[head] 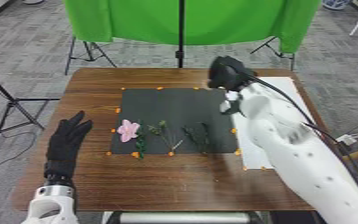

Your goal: Arrange flowers

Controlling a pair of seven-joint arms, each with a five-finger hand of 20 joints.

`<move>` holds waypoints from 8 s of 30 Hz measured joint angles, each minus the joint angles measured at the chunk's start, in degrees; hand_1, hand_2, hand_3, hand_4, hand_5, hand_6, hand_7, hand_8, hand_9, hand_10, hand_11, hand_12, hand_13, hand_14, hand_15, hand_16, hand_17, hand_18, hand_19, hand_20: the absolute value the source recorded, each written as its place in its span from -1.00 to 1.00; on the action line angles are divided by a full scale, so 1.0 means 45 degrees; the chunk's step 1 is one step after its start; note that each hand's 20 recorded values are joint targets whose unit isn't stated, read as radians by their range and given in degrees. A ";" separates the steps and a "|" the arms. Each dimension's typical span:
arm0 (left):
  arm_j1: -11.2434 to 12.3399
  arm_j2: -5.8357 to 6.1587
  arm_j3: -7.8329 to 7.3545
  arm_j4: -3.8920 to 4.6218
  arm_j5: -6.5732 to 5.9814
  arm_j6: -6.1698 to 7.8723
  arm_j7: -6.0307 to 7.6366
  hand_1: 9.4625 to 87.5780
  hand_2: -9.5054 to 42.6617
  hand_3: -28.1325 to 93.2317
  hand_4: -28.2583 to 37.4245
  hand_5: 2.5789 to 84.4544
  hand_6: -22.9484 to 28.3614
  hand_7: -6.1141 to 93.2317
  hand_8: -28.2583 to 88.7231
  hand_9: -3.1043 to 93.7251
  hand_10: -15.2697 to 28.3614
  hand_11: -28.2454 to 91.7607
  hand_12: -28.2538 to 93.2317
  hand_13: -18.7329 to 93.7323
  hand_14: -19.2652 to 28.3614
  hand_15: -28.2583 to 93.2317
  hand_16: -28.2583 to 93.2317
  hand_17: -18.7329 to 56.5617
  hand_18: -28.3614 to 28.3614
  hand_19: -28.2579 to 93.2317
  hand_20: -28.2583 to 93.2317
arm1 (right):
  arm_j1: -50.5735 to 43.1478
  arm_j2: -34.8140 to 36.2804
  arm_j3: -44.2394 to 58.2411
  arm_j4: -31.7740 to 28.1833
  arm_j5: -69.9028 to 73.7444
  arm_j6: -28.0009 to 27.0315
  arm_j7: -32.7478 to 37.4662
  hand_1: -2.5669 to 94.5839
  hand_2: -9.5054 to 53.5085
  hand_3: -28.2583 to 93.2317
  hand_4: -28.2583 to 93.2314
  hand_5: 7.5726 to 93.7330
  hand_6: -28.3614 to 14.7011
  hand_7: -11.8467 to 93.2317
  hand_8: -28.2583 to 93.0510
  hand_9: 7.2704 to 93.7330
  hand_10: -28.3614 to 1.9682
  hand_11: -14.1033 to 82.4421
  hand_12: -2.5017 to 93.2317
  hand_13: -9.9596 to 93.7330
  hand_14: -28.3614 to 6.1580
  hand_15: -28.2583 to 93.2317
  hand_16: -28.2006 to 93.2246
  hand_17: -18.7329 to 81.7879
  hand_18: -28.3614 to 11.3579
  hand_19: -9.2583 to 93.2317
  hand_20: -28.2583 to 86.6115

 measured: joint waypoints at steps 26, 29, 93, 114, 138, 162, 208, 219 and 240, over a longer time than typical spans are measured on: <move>-0.0391 0.0151 0.0518 0.0152 -0.0012 -0.0010 0.0271 -0.89 -0.46 0.50 -1.00 -0.04 0.11 -0.70 -0.64 0.02 0.37 -0.17 -0.35 -0.03 0.40 -0.36 -0.52 -0.34 0.35 -0.50 -0.25 | 0.1751 -0.8206 -0.0018 0.7119 -0.5615 -0.2713 -0.2040 0.55 -1.00 0.03 -0.60 0.45 0.25 -0.24 -0.34 0.83 0.29 -0.45 -0.07 0.84 0.52 0.46 0.05 0.64 -0.01 1.00 0.41; -0.0393 0.0151 0.0521 0.0152 -0.0009 -0.0015 0.0265 -0.90 -0.47 0.51 -1.00 -0.04 0.11 -0.70 -0.65 0.02 0.37 -0.16 -0.36 -0.03 0.40 -0.36 -0.52 -0.34 0.35 -0.50 -0.25 | 0.1730 -0.8253 -0.0045 0.7104 -0.5851 -0.2853 -0.2164 0.54 -1.00 0.03 -0.60 0.45 0.24 -0.25 -0.35 0.83 0.27 -0.45 -0.08 0.84 0.52 0.46 0.05 0.64 -0.01 1.00 0.40; -0.0134 -0.0040 0.0293 0.0105 0.0147 -0.0452 -0.0332 -0.85 -0.50 0.51 -1.00 -0.07 0.08 -0.79 -0.61 -0.02 0.30 -0.30 -0.34 -0.10 0.36 -0.39 -0.53 -0.35 0.35 -0.51 -0.26 | -0.7014 0.1538 0.7381 -0.0742 -0.2285 -0.1742 0.2480 -0.12 -1.00 0.50 -0.82 0.15 0.19 -0.52 -0.65 0.23 -0.36 -0.45 -0.50 0.61 0.08 0.54 0.00 0.42 -0.35 1.00 0.35; 0.0034 -0.0093 0.0250 0.0029 0.0138 -0.0452 -0.0345 -0.84 -0.51 0.51 -1.00 -0.07 0.08 -0.80 -0.61 -0.02 0.30 -0.30 -0.34 -0.10 0.35 -0.39 -0.53 -0.35 0.35 -0.51 -0.27 | -0.7268 0.1564 0.6682 0.0208 -0.2473 0.2942 0.2130 0.50 -1.00 0.32 -0.75 0.65 0.17 -0.43 -0.32 0.91 0.17 -0.54 -0.14 0.93 0.55 0.41 0.04 0.70 0.03 1.00 0.31; -0.0104 -0.0027 0.0308 0.0043 0.0141 -0.0613 -0.0459 -0.84 -0.52 0.52 -1.00 -0.08 0.07 -0.80 -0.61 -0.02 0.29 -0.31 -0.34 -0.10 0.35 -0.39 -0.53 -0.35 0.34 -0.51 -0.27 | -0.0114 0.0518 -0.2321 -0.1353 0.1948 -0.0092 -0.1085 0.37 -1.00 0.45 -0.83 0.65 0.28 -0.38 -0.33 0.93 0.28 -0.56 -0.10 0.94 0.61 0.41 0.06 0.70 0.04 1.00 0.33; -0.0477 0.0020 0.0506 0.0274 0.0141 -0.0811 -0.0445 -0.84 -0.52 0.52 -1.00 -0.13 0.00 -0.83 -0.60 -0.05 0.18 -0.39 -0.32 -0.13 0.28 -0.40 -0.54 -0.36 0.34 -0.51 -0.27 | 0.0589 -0.2113 -0.3253 0.1724 -0.0262 -0.0963 -0.2065 0.18 -1.00 0.64 -0.93 0.58 0.31 -0.44 -0.33 0.85 0.17 -0.60 -0.08 0.91 0.59 0.45 0.06 0.68 0.02 1.00 0.42; -0.0260 0.0024 0.0384 0.0189 0.0145 -0.0846 -0.0502 -0.82 -0.54 0.52 -1.00 -0.08 0.06 -0.80 -0.61 -0.02 0.30 -0.32 -0.33 -0.10 0.35 -0.39 -0.53 -0.36 0.35 -0.51 -0.27 | -0.0193 0.0807 0.1192 -0.1172 -0.0402 -0.0702 0.0876 -0.49 -0.83 0.43 -0.71 0.19 0.17 -0.60 -0.63 0.35 -0.54 -0.51 -0.52 0.66 0.03 0.44 0.00 0.43 -0.38 1.00 0.37; -0.0203 0.0024 0.0372 0.0140 0.0189 -0.0877 -0.0580 -0.82 -0.54 0.52 -1.00 -0.08 0.07 -0.80 -0.61 -0.02 0.30 -0.31 -0.34 -0.10 0.35 -0.39 -0.53 -0.36 0.35 -0.51 -0.27 | -0.0676 0.1498 0.2978 0.1319 -0.2083 -0.4603 0.2493 -0.31 -1.00 0.47 -0.72 0.15 0.24 -0.60 -0.63 0.38 -0.47 -0.48 -0.51 0.71 0.12 0.48 0.01 0.48 -0.33 1.00 0.38; -0.0137 -0.0058 0.0309 0.0123 0.0229 -0.0971 -0.0589 -0.79 -0.57 0.53 -1.00 -0.08 0.06 -0.80 -0.61 -0.02 0.30 -0.31 -0.34 -0.10 0.35 -0.39 -0.53 -0.36 0.35 -0.51 -0.27 | -0.2632 0.1413 0.3067 0.2700 -0.1549 0.0632 0.1779 0.47 -1.00 0.26 -0.79 0.70 0.22 -0.39 -0.28 1.00 0.33 -0.40 -0.04 0.97 0.54 0.43 0.05 0.73 -0.06 1.00 0.41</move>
